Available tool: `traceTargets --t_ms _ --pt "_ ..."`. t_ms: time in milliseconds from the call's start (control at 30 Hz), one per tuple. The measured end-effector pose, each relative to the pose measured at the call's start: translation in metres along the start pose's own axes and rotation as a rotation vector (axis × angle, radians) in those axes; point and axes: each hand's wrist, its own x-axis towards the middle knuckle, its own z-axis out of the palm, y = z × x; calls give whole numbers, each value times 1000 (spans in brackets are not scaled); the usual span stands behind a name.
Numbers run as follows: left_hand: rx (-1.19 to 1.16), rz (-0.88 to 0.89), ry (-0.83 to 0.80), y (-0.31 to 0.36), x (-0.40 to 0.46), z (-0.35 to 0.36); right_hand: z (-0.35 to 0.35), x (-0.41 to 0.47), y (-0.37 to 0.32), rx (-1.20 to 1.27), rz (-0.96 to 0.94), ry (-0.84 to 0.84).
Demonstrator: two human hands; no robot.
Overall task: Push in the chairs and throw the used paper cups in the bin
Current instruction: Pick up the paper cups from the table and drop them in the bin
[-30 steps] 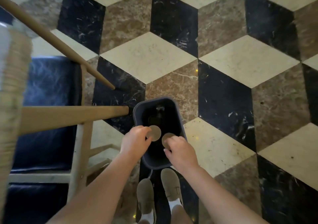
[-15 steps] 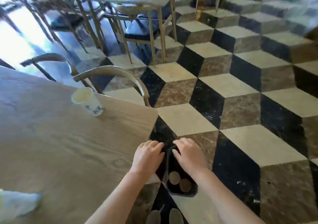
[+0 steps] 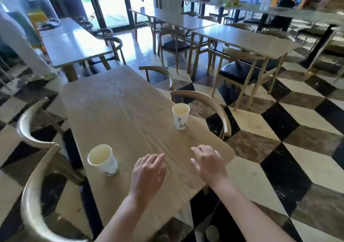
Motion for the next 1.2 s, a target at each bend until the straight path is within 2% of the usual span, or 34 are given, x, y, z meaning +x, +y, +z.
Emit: traceTargets --t_ms 133,333,467,567,767,1033,1100,1200 --pt "28 -189 10 -47 -13 -11 22 41 -18 -15 -59 -40" --pt "89 -406 63 -108 -11 -20 45 113 -35 -47 -34 -78" --pt "147 -497 42 -149 -3 -22 53 161 -33 -47 -24 -70" --pt "170 -543 -5 -164 0 -13 59 192 -29 -131 0 -132" --pt "149 -532 -63 -171 5 5 76 224 -17 -308 73 -287" --pt "141 -498 -65 -177 11 10 83 222 3 -324 38 -302" --pt "143 -478 -70 -176 13 11 82 217 6 -286 28 -280" --pt "139 -457 -106 -170 17 13 81 203 12 -127 4 -147"
